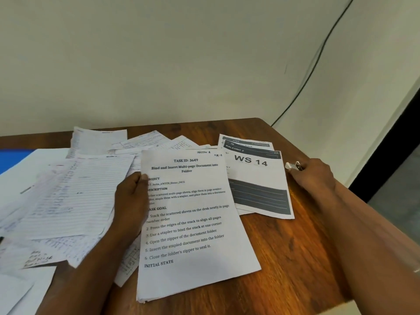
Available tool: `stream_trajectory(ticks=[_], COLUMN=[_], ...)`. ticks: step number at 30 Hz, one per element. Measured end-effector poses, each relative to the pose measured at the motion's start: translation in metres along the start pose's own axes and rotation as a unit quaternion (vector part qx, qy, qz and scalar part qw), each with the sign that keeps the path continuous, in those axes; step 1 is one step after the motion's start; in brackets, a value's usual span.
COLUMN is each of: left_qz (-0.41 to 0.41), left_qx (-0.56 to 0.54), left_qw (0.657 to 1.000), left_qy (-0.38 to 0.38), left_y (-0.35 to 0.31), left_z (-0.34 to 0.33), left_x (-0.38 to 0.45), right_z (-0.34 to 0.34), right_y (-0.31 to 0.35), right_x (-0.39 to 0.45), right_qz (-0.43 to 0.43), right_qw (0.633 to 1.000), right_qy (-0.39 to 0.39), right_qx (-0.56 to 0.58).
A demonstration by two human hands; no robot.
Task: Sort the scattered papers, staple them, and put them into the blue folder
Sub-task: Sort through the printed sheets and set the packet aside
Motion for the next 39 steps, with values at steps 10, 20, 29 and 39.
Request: stream_trajectory(ticks=[10,20,29,39], left_qz=[-0.002,0.010,-0.037,-0.060], left_qx=[-0.004,-0.013,0.039,0.052], left_qw=[1.000,0.999,0.997,0.994], left_qy=[0.009,0.030,0.049,0.075], left_y=[-0.002,0.001,-0.008,-0.012], left_z=[-0.002,-0.005,-0.010,-0.015], left_x=[0.002,0.000,-0.004,-0.007], right_z=[0.031,-0.036,-0.045,-0.083], right_y=[0.050,0.168,0.240,0.240], right_x=[-0.023,-0.078,-0.155,-0.146], right_qz=[0.056,0.140,0.482,0.373], right_qw=[0.987,0.878,0.863,0.845], right_qy=[-0.041,0.241,0.148,0.327], right_qx=[0.142,0.389,0.039,0.198])
Point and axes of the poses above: each hand's wrist, its own x-axis towards the middle knuckle, its own z-axis out of the back of the hand, y = z × x, the point moved 9 cm from there along x, towards the middle knuckle, and after that the axes turned 4 degrees about x, right-handed, at the moved point
